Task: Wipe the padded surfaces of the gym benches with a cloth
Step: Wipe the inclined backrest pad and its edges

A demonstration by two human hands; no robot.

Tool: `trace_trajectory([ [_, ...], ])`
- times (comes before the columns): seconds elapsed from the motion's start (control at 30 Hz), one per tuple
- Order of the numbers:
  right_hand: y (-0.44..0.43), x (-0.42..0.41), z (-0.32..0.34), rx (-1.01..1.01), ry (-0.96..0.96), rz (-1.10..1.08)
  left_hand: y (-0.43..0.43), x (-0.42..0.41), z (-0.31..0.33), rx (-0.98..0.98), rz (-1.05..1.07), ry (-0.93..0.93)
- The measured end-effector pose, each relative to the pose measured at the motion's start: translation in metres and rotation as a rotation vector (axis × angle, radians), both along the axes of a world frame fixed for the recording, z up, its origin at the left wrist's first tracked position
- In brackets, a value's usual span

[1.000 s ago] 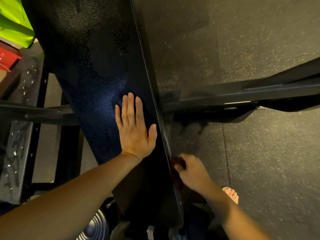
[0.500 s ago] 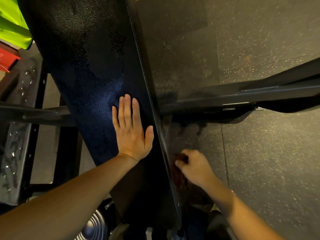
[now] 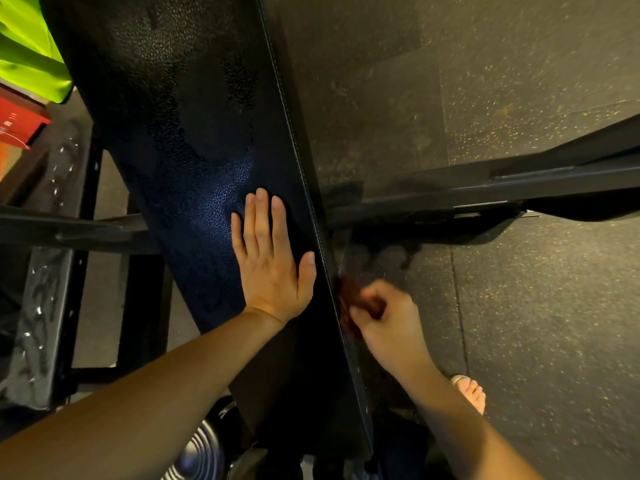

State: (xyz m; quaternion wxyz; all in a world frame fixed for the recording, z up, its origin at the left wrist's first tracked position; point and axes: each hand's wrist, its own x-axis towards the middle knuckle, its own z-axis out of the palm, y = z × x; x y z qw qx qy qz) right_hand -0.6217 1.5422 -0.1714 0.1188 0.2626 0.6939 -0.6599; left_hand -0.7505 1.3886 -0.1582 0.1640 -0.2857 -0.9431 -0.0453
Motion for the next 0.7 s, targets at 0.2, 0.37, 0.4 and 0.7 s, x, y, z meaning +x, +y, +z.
trace_trajectory([
  [0.2,0.021,-0.058,0.036,-0.045,0.206,-0.147,0.0,0.0,0.003,-0.029,0.01,-0.012],
  [0.37,-0.002,-0.015,0.013,-0.192,0.001,-0.066,0.0,0.0,0.001,-0.014,0.003,-0.003],
  [0.4,-0.006,0.006,0.006,-0.238,-0.137,0.048,0.0,-0.001,0.001,-0.009,0.004,0.002],
  [0.7,0.009,-0.052,0.022,-0.086,0.167,-0.202,0.001,0.0,0.003,-0.035,0.006,0.012],
])
